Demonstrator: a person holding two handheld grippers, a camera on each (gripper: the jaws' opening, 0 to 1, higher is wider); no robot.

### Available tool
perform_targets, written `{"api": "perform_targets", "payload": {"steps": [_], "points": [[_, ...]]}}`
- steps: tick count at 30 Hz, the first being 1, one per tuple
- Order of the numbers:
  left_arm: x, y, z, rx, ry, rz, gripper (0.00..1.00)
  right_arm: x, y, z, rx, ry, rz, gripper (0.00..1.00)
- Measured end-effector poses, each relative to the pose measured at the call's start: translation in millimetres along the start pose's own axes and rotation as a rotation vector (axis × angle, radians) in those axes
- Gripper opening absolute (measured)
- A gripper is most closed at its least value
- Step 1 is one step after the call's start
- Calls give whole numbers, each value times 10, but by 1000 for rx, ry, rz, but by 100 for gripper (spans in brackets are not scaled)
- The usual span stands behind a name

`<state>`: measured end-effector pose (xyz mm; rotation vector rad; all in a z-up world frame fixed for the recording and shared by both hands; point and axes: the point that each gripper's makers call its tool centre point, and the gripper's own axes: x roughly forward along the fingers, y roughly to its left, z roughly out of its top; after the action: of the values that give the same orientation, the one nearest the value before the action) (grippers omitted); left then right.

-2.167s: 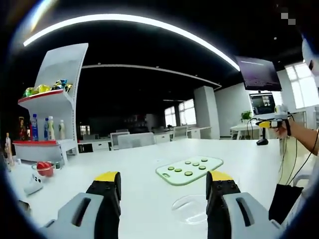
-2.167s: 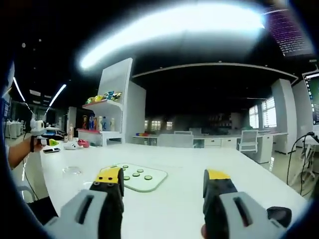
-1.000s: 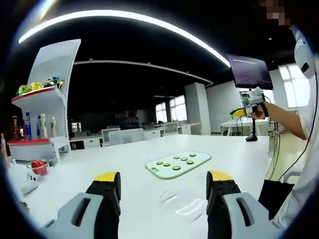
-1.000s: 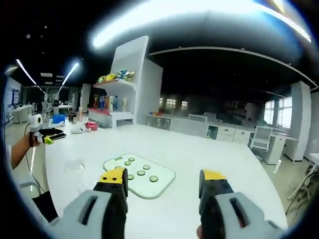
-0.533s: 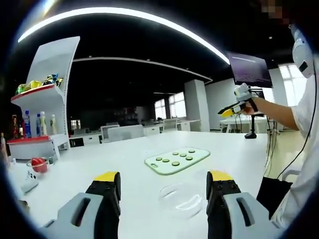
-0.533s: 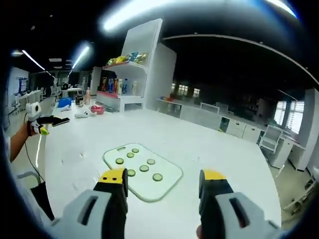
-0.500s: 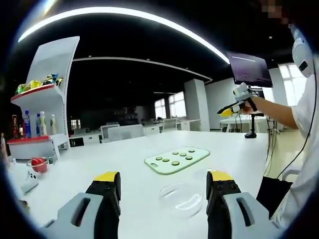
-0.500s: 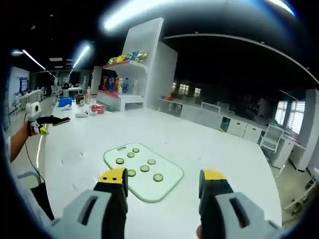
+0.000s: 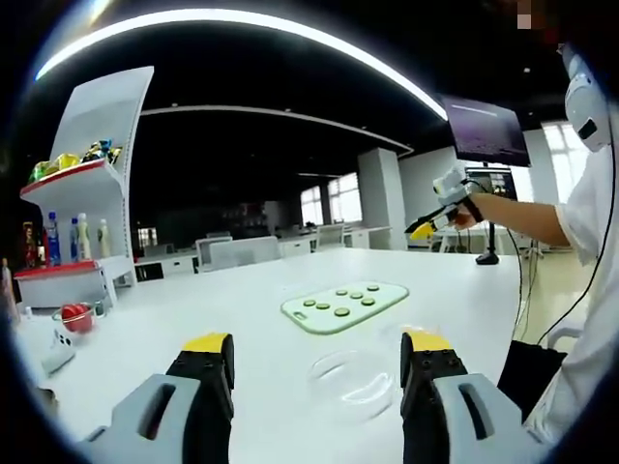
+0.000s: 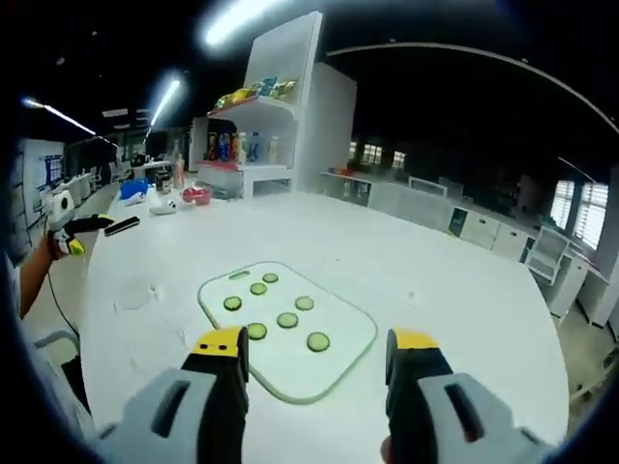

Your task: Open the petri dish lid, add cucumber slices into the petri dish, and close the lid

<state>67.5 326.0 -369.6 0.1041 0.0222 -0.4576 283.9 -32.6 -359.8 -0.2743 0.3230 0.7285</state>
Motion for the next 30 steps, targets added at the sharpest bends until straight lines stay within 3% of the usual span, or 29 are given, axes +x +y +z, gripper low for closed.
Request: {"api": "perform_targets", "payload": {"steps": [15,30], "points": [[126,-114,-1,-3,16,-15,70,542,-40,-284,-5,73,46,56],[109,-143,-25,-14,20,-7,70,823,-64,-514,5,129,57,55]]}}
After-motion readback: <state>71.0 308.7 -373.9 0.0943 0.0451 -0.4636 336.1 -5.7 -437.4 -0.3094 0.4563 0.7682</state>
